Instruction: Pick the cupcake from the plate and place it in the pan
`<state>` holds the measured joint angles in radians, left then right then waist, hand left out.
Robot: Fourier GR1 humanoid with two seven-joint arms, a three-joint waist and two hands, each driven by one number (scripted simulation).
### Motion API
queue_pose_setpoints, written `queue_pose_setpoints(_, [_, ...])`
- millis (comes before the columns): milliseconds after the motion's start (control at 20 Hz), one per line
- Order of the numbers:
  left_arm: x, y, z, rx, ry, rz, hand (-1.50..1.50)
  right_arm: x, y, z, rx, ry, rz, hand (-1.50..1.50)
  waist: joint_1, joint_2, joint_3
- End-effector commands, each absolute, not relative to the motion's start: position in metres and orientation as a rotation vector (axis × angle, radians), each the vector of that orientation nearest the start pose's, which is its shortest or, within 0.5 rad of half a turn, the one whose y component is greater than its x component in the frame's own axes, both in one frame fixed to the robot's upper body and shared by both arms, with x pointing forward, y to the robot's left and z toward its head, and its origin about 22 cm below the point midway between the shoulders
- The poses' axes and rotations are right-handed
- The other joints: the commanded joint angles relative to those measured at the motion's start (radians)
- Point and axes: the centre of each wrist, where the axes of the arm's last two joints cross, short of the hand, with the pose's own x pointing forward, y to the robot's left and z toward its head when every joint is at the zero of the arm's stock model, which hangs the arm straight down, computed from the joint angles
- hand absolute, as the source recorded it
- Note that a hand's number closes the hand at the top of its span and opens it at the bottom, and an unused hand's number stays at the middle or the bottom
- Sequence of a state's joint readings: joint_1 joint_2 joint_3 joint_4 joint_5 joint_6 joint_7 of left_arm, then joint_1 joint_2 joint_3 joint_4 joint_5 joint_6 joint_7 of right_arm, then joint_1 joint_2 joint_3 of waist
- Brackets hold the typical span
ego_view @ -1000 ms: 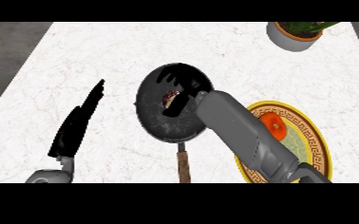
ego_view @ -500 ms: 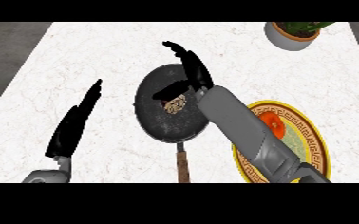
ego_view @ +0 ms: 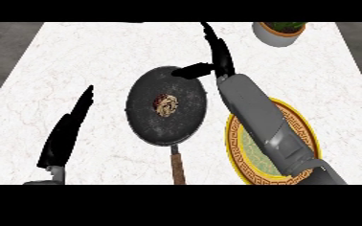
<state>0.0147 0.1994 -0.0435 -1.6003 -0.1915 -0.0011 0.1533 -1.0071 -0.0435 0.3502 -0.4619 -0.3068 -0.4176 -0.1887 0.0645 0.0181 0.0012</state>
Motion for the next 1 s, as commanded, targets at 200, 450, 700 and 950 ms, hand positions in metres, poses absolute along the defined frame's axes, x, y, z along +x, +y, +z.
queue_pose_setpoints(200, [0.239, 0.271, 0.017, 0.326, -1.407, -0.299, 0.00, 0.430, -0.192, 0.027, -0.179, -1.679, 0.255, -1.50, -0.029, -0.004, 0.000])
queue_pose_setpoints(450, [0.233, 0.280, 0.010, 0.308, -1.393, -0.277, 0.00, 0.430, -0.259, 0.033, -0.221, -1.702, 0.237, -1.50, -0.029, -0.004, 0.000])
queue_pose_setpoints(700, [0.214, 0.279, -0.003, 0.311, -1.396, -0.290, 0.00, 0.429, -0.308, 0.048, -0.212, -1.672, 0.290, -1.50, -0.026, -0.006, 0.000])
queue_pose_setpoints(950, [0.225, 0.261, 0.004, 0.305, -1.414, -0.288, 0.00, 0.421, -0.341, 0.051, -0.212, -1.681, 0.290, -1.50, -0.009, 0.004, 0.002])
